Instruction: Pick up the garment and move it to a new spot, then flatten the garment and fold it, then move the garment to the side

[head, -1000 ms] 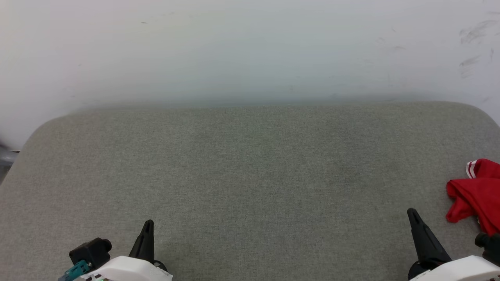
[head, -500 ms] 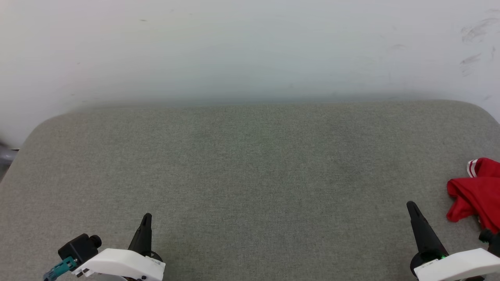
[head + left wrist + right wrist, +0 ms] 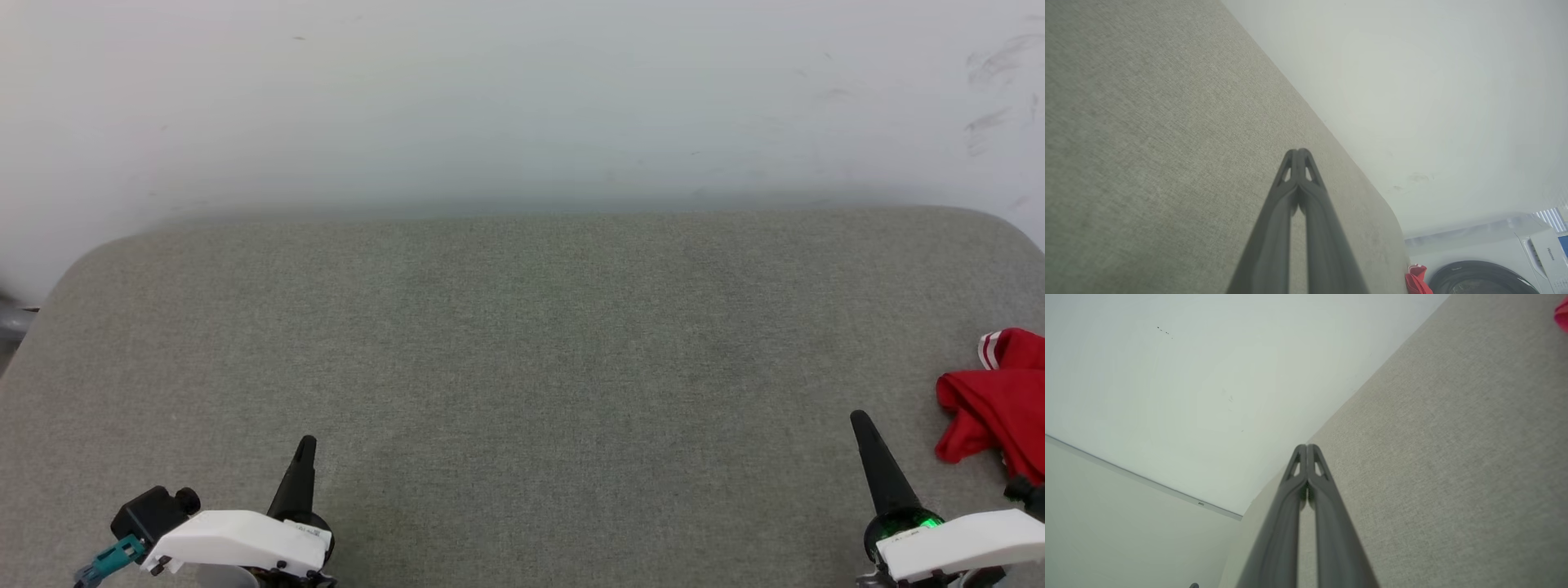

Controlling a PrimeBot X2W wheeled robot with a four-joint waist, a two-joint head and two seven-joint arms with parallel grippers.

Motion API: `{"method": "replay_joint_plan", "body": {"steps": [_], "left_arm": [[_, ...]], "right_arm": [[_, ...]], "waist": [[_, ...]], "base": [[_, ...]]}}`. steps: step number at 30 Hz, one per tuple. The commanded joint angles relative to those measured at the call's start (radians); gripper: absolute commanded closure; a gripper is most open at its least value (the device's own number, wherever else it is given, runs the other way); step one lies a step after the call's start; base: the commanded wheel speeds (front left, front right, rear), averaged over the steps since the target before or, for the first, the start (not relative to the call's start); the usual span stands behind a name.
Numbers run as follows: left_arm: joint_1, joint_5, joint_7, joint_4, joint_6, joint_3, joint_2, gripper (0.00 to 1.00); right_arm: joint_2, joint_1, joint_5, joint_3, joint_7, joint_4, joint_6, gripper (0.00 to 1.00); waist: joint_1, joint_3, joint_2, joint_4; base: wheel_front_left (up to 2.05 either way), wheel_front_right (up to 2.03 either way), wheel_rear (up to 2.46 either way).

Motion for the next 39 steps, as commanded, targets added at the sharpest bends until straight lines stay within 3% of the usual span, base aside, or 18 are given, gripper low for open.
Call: {"method": "replay_joint_plan", "body": {"steps": [1, 39], "left_arm": [[-0.026, -0.025, 0.007, -0.007, -0.01, 0.013, -0.001, 1.0], [-0.069, -0.352, 0.103, 0.015, -0.077, 0.108, -0.05, 1.0]], "right_arm": [[-0.008, -0.032, 0.031, 0.0, 0.001, -0.001, 0.0, 1.0], [-0.005, -0.118, 0.391, -0.01, 0.013, 0.115, 0.0, 1.0]], "waist": [[-0.0001, 0.001, -0.0001, 0.0], [-0.0001, 0.018, -0.0001, 0.005]], "base": [[0.0, 0.0, 0.0], [0.0, 0.0, 0.0]]}}
